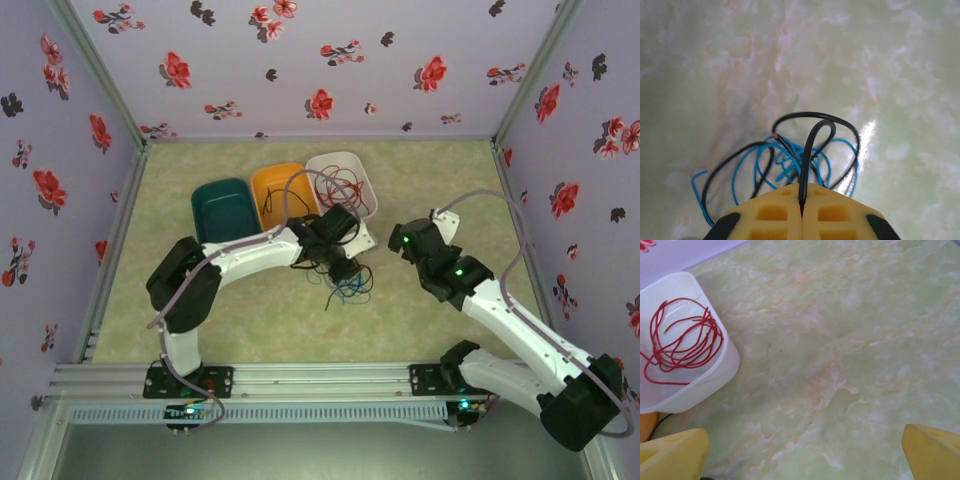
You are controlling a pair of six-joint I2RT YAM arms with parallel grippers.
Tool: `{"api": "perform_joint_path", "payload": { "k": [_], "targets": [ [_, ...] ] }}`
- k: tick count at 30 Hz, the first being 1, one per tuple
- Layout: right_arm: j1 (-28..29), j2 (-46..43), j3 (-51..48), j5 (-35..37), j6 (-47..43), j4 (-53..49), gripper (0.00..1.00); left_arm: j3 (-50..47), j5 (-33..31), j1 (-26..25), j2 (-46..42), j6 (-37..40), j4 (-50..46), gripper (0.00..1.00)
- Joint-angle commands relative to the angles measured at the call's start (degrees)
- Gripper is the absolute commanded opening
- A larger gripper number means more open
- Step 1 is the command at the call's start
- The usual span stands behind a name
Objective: Untangle the cables
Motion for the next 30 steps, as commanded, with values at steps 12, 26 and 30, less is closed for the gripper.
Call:
{"api": "perform_joint_path", "payload": {
  "k": [12, 26, 30],
  "targets": [
    [-0.3, -5.8, -9.3, -23.5, -4.0, 11.7, 0.99, -18.1, -5.3, -1.4, -26.1, -24.5, 13.8, 0.0],
    [-0.1, 9.7, -6.3, -45.7, -2.3, 22.7, 0.96, -24.0, -5.1, -2.7, -32.3, -19.8, 17.4, 0.0],
    [1.0, 13.9, -5.5, -47.3, -3.6, 21.0, 0.94, -25.8, -8.0, -2.6, -32.2, -18.9, 20.7, 0.0]
  ]
}}
